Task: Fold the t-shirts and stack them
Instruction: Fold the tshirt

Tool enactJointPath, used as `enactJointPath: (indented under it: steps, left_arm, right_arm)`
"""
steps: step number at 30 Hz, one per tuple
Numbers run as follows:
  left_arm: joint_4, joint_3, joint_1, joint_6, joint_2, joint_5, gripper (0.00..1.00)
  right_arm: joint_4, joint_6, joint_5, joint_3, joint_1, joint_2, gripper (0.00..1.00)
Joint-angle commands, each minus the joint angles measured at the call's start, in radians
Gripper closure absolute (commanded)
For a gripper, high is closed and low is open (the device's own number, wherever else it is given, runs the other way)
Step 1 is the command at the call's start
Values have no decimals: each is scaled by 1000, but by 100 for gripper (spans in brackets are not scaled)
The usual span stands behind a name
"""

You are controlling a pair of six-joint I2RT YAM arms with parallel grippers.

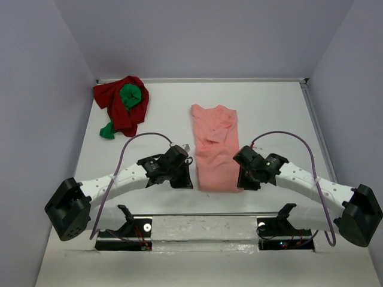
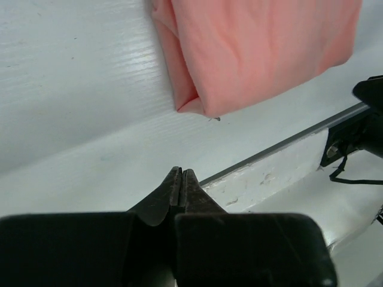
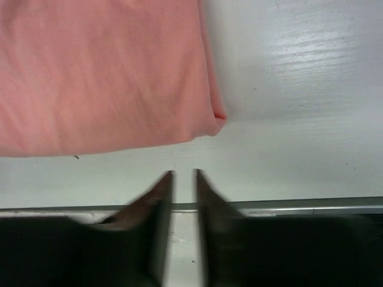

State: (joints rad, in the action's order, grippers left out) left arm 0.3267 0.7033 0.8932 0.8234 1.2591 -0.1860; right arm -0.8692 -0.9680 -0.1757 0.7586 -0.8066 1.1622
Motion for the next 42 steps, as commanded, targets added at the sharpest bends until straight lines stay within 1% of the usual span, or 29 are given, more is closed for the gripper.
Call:
enactJointPath:
  steps: [1,2,3,4,5,6,7,8,9,10,11,12,14,19,23,26,27,29,30,33,34,36,38,42]
  left_arm:
    - [26,45,9,-55,-72,63,90]
    - [14,38,7,-66,-70,48,75]
    - [-18,32,3,-78,-67,11,70]
    - [-41,22,3,-84,-64,-7,66]
    - [-67,1,3,-84,-63,-56,59]
    - [-96,-13,1,-86,-60,-56,55]
    - [-171,-25,1,-87,-46,-120,53]
    - [-207,-43,1,-92,-37,-153,50]
    - [-240,-53,1,-93,-26,-185,49]
    - [-308,-68,1,-93,0,-238,46]
    - [-327,-73,1,-95,14,-260,46]
    - [-381,-74,1,-96,31,-295,45]
    - [-411,-77,0,-104,78,-323,42]
    - [-425,-61,-4,-135,167,-331,40]
    - [-410,-39,-5,-153,194,-339,40]
    - [-329,5,-5,-181,191,-294,39]
    - [-240,36,-5,-182,191,-236,38]
    - [-184,70,-5,-191,178,-198,34]
    - [-135,79,-7,-185,171,-141,33]
    - [-75,105,-8,-191,167,-80,28]
    - [-45,108,-14,-191,180,-34,28]
    - [-23,113,-25,-198,200,-1,27]
    - [-25,110,-34,-201,227,2,27]
    - [-57,78,-60,-207,241,-10,27]
  right_arm:
    - [1,26,-21,13,-9,-79,42]
    - [6,29,-25,5,-9,-87,34]
    - [-7,29,-42,-1,-9,-94,27]
    - [-1,44,-41,-7,-9,-102,26]
    - [7,49,-38,-10,-9,-114,24]
    - [10,49,-38,-15,-9,-121,24]
    - [12,43,-31,-19,-9,-124,23]
    - [15,43,-21,-19,-9,-127,23]
    - [21,45,-10,-19,-9,-128,22]
    - [41,45,4,-27,-9,-133,21]
    - [67,45,8,-34,-9,-145,21]
    - [76,46,13,-41,-9,-148,21]
    - [90,40,12,-51,-9,-156,20]
    - [111,34,25,-70,-9,-174,19]
    - [110,28,31,-71,0,-165,19]
    - [105,19,39,-67,0,-173,18]
    - [104,14,36,-67,0,-186,18]
    - [87,11,19,-64,0,-199,18]
    - [84,5,7,-62,0,-199,18]
    - [85,6,-8,-53,0,-158,18]
    - [90,2,-16,-54,0,-139,18]
    - [90,-8,-40,-51,0,-92,17]
    - [98,-12,-64,-50,9,-26,17]
    - [151,6,-80,-74,64,22,17]
